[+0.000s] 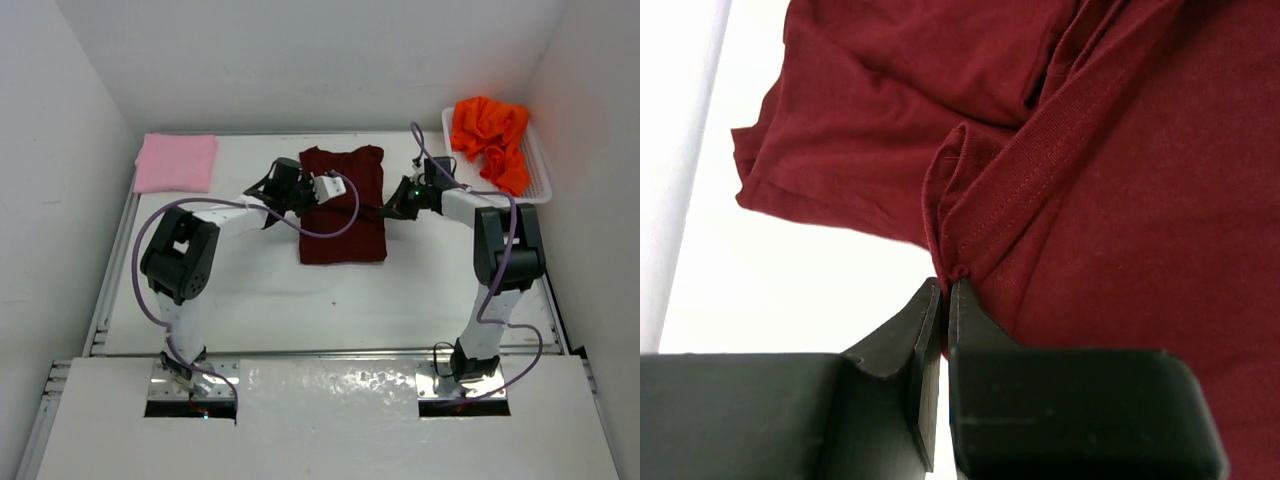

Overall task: Fold and stack the t-shirts
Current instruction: Fold the folded rectangular tshirt in 1/3 of the way

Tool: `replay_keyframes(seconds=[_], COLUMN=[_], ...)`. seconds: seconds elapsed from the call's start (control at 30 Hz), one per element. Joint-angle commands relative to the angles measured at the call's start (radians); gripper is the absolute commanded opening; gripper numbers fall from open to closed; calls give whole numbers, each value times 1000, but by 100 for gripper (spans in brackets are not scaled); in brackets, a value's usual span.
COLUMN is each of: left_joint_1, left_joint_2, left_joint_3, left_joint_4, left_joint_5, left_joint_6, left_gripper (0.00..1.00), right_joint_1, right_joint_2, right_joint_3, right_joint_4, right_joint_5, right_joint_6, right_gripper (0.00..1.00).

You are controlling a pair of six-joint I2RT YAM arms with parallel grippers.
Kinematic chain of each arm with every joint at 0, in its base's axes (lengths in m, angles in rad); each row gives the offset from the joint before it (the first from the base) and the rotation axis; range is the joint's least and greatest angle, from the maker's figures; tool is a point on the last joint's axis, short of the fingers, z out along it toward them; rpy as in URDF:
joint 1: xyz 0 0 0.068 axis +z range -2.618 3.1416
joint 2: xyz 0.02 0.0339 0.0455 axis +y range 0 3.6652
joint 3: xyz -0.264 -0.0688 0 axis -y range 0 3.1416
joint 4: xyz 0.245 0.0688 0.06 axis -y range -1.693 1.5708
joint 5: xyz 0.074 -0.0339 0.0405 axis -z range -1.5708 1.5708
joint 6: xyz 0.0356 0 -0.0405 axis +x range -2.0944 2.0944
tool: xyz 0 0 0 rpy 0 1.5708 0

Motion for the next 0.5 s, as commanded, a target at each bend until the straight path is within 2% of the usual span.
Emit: replay_keyframes(seconds=[0.0, 0.13, 0.3, 0.37, 0.4, 0.43, 0.47], left_joint_1=[9, 11, 21, 23, 24, 26, 32], left_joint_2=[25, 54, 94, 106, 109, 111, 112], left_joint_3=[43, 50, 59, 70, 75, 78, 85], left_joint_4=[69, 85, 137, 145, 151, 156, 161], left_joint_5=[26, 10, -16, -32, -38, -49, -65], left_joint_6=[-19, -21, -25, -22, -28, -33, -39], left_gripper=[0, 0, 0, 15, 22, 32, 37], right_joint_1=[-17, -22, -35, -40, -40, -42, -42], right_joint_2=[42, 93, 137, 142, 139, 125, 116], right_joint_3=[71, 132, 183, 218, 235, 267, 281], right_joint_4=[41, 41, 19, -22, -37, -56, -83], right_joint_5=[-7, -11, -2, 24, 39, 73, 90], right_joint_6=[-10, -15, -35, -62, -108, -131, -156], right_gripper=[0, 0, 11, 20, 28, 31, 34])
